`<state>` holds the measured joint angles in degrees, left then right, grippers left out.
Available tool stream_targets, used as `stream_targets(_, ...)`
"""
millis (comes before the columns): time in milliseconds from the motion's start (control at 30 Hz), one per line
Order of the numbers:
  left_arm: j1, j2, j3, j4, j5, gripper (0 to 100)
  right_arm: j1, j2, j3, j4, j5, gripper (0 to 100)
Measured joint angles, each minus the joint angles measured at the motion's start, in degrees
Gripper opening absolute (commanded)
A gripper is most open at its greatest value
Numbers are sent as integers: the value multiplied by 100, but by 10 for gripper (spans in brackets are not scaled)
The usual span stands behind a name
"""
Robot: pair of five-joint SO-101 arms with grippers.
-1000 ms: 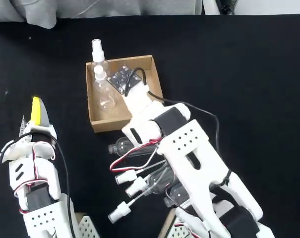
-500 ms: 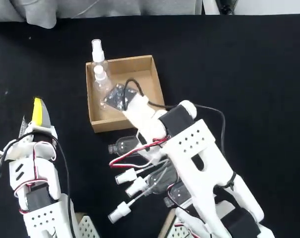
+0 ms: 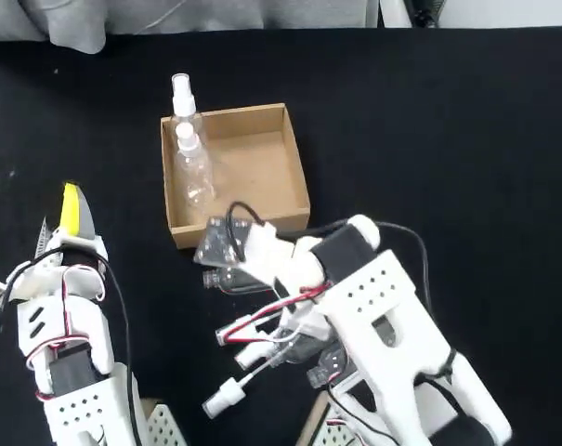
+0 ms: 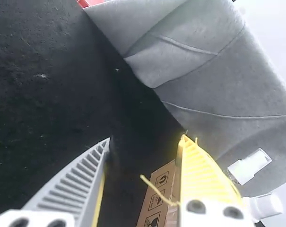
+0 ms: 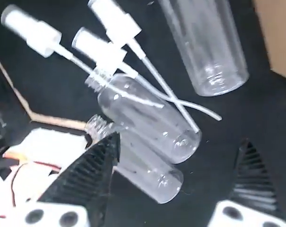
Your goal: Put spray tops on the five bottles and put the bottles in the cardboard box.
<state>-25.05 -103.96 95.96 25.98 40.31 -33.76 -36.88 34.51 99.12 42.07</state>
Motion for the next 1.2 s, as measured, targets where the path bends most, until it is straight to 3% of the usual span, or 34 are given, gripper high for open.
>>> stream_targets(333,0,0,0,0,0,212,0,-378,1178,-18,1029,329)
stream_targets(600,0,0,0,0,0,212,0,-378,1908,-695,1776,329)
stream_targets(1200,0,0,0,0,-176,212,0,-378,3226,-2514,2180,326)
